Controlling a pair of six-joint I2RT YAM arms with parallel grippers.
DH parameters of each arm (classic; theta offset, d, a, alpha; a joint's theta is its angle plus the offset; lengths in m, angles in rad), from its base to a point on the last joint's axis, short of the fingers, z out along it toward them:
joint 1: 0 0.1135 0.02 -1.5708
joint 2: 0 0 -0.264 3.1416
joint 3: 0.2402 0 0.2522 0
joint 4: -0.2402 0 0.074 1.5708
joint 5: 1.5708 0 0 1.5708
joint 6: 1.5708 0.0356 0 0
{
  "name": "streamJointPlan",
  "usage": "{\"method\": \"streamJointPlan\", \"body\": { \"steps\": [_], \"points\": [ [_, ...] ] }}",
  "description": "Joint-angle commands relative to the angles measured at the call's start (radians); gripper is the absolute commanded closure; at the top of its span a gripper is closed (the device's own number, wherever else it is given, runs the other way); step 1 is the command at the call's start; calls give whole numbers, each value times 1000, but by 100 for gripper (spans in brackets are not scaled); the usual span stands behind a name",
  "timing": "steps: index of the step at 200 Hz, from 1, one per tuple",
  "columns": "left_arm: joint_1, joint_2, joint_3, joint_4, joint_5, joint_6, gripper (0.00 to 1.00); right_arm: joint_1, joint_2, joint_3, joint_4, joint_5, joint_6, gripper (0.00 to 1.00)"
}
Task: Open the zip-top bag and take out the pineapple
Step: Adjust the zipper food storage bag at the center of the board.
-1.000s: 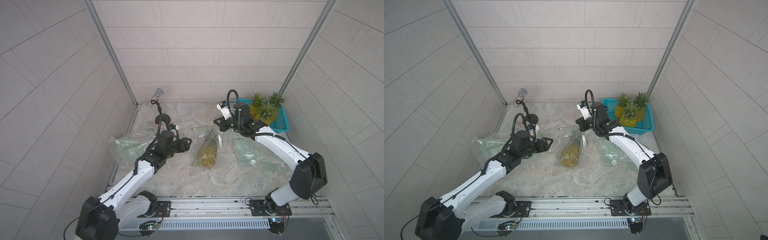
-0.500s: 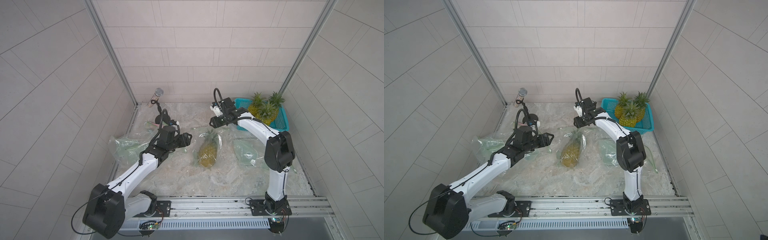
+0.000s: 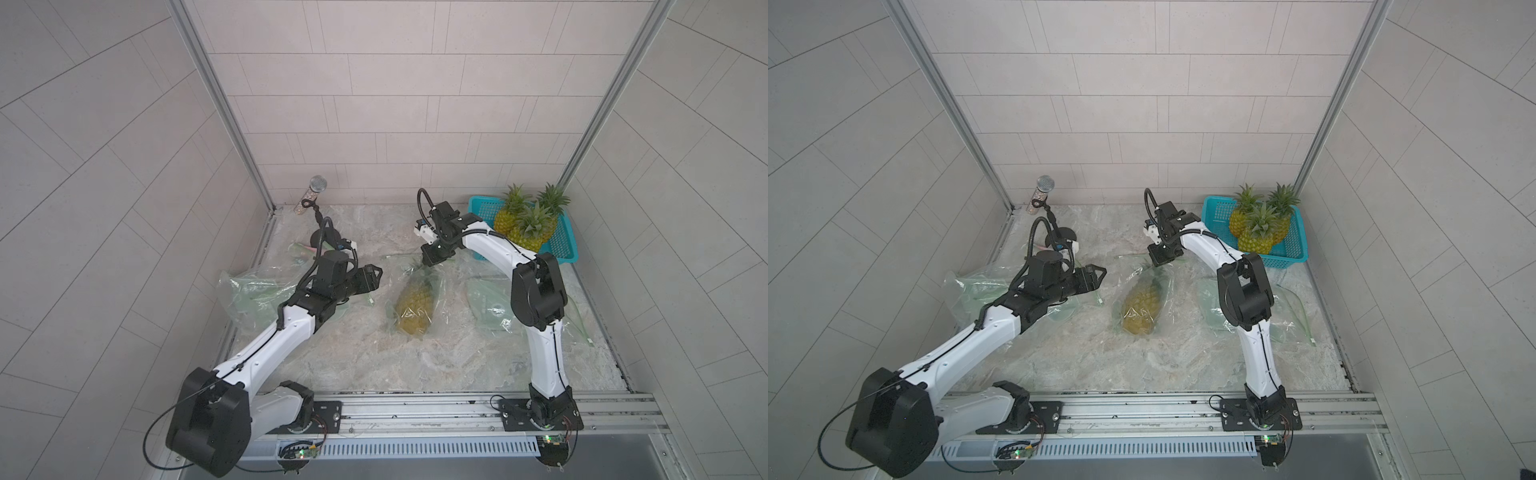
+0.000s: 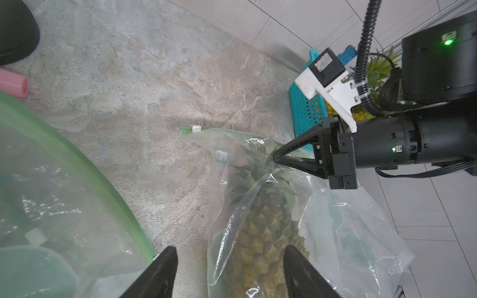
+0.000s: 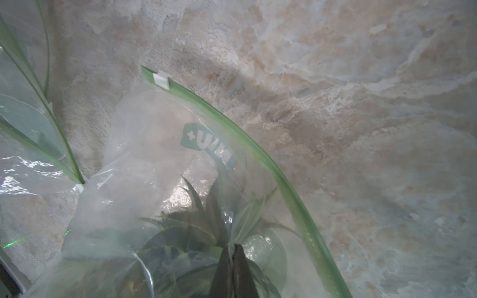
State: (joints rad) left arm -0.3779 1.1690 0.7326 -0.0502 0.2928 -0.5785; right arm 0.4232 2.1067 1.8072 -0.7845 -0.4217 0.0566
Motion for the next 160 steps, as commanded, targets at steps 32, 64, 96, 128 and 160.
{"method": "streamJointPlan", "body": {
  "steps": [32, 64, 96, 128, 160],
  "points": [
    [30, -8, 32, 11, 24, 8, 30, 4, -330, -219, 269, -58, -8, 100],
    [43, -33, 42, 18, 72, 3, 30, 11, -529, -457, 567, -94, 21, 100],
    [48, -60, 40, 58, 129, -2, 30, 17, -639, -572, 682, -124, 21, 100],
    [50, -86, 5, 155, 158, -10, 30, 19, -677, -617, 706, -153, 27, 100],
    [85, -74, -26, 284, 237, -65, 33, 18, -718, -676, 757, -173, 55, 100]
  ]
}}
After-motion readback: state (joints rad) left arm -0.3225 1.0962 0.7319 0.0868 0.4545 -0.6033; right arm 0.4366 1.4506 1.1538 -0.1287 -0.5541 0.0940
